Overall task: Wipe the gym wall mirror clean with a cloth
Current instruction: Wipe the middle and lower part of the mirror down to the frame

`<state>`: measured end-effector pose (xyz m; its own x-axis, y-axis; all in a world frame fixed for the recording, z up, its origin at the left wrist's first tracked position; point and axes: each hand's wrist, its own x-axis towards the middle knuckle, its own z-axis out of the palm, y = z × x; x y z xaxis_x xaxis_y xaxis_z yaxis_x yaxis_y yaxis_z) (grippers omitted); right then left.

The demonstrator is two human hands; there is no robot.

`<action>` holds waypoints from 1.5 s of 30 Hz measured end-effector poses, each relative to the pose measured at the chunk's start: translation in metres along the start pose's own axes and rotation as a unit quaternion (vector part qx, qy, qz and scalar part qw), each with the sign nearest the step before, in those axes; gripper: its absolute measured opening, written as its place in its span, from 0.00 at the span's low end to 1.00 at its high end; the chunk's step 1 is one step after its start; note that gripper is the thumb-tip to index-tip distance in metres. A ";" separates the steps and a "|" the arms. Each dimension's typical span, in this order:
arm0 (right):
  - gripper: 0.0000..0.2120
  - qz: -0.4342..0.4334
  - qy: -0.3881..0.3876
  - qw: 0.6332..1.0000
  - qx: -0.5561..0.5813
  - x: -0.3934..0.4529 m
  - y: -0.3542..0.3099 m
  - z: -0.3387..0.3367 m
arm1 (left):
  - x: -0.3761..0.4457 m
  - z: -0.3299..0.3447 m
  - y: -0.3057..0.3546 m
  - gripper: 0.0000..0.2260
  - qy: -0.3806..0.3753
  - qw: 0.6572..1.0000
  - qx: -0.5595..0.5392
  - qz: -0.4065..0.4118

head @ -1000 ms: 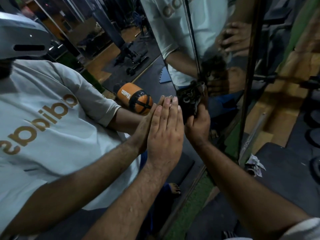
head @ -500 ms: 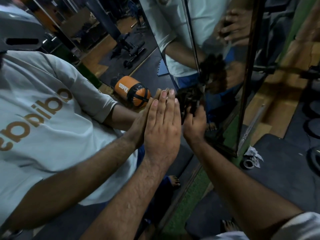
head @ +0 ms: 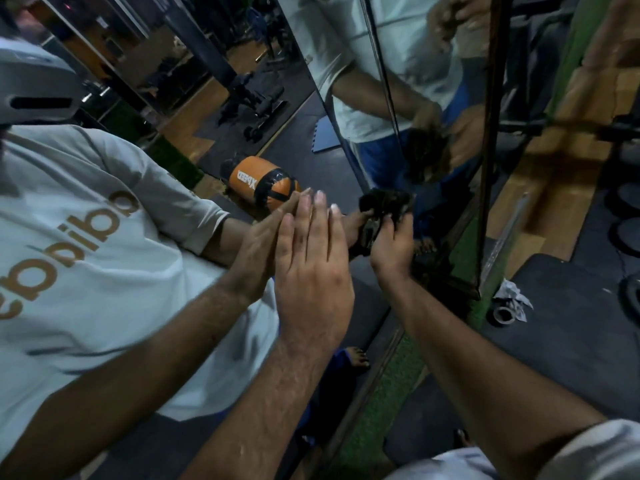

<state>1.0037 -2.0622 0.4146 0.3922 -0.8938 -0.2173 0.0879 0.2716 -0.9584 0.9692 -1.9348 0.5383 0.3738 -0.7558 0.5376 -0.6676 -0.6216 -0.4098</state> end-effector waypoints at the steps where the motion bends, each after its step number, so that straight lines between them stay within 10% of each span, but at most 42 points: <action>1: 0.19 0.037 0.005 0.999 0.017 -0.004 -0.002 0.004 | -0.004 0.000 -0.002 0.28 -0.013 1.000 0.020 0.007; 9: 0.29 -0.190 -0.068 0.979 -0.010 -0.039 -0.022 0.002 | -0.008 0.008 -0.011 0.30 -0.023 0.994 0.095 0.042; 15: 0.29 0.090 -0.006 0.996 0.023 -0.042 -0.008 0.014 | -0.021 -0.015 -0.021 0.29 0.014 1.000 0.000 0.013; 23: 0.33 -0.259 -0.098 0.961 -0.023 -0.089 -0.034 0.013 | -0.039 -0.024 -0.044 0.28 0.001 0.997 0.073 0.014; 28: 0.29 0.076 -0.031 0.996 0.040 -0.095 -0.022 0.017 | -0.041 -0.023 -0.049 0.31 -0.003 0.996 0.077 0.041; 35: 0.29 -0.238 -0.165 0.956 0.053 -0.125 -0.051 0.015 | -0.075 -0.044 -0.063 0.26 0.025 0.999 0.023 -0.006; 41: 0.30 0.049 -0.067 0.995 0.055 -0.141 -0.015 0.025 | -0.101 -0.052 -0.077 0.29 0.010 0.998 0.063 0.012; 45: 0.32 -0.172 -0.182 0.966 0.065 -0.167 -0.040 0.024 | -0.102 -0.051 -0.084 0.26 0.031 0.997 0.063 0.039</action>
<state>0.9567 -1.9157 0.4938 0.6125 -0.7614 0.2124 0.3753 0.0436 -0.9259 0.9539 -1.7948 0.5556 0.2813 -0.7906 0.5440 -0.6049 -0.5861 -0.5390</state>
